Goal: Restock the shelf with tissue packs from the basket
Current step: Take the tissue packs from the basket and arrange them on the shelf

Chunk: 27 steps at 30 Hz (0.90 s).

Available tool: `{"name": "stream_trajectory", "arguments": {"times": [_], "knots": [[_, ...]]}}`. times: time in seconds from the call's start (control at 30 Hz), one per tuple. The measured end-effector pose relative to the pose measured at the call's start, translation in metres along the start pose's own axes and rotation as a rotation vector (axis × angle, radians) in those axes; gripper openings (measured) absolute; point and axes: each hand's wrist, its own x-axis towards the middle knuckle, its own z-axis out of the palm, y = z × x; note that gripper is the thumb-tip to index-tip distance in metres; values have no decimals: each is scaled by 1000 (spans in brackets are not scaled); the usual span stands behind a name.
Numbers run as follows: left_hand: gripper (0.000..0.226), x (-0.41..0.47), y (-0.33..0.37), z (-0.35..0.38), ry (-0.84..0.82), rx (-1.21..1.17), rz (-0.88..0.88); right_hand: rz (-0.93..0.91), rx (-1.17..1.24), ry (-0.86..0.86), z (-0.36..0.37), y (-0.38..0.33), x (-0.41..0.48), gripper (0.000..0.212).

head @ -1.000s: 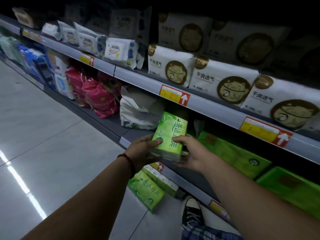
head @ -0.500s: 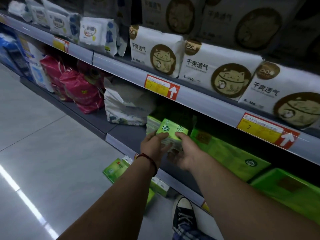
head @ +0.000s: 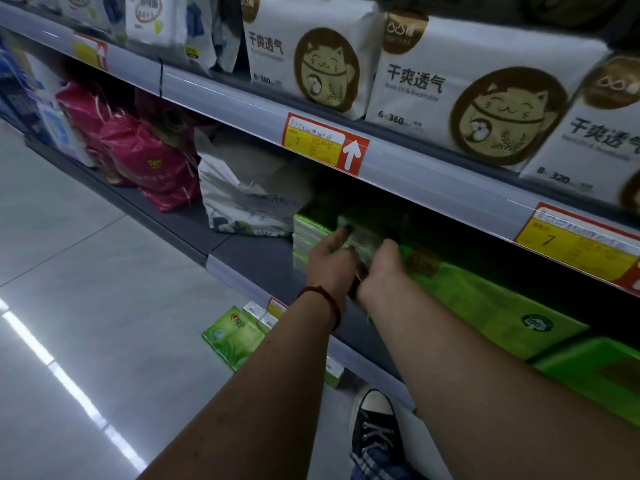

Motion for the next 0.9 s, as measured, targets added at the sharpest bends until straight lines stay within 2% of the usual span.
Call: {"name": "stream_trajectory", "arguments": {"times": [0.13, 0.3, 0.4, 0.5, 0.6, 0.67, 0.77, 0.83, 0.9], "knots": [[58, 7, -5, -8, -3, -53, 12, -15, 46, 46, -5, 3, -4, 27], [59, 8, -1, -25, -78, 87, 27, -51, 55, -34, -8, 10, -9, 25], [58, 1, 2, -34, -104, 156, 48, -92, -9, -38, -10, 15, -20, 12], [51, -7, 1, -54, -86, 256, 67, -180, -58, -31, -11, 22, -24, 25], [52, -13, 0, -92, -18, 387, 76, -270, -119, -44, -9, 32, -25, 54], [55, -17, 1, -120, 4, 493, 90, -328, -286, -40, -15, 40, -21, 63], [54, -17, 4, -159, -5, 689, 114, -430, -834, -86, -26, 54, -8, 42], [51, -11, 4, -178, -11, 808, 132, -457, -1204, -227, -27, 55, 4, 33], [47, -1, 0, -194, 5, 889, 128, -398, -1475, -443, -17, 51, 10, 39]]}}
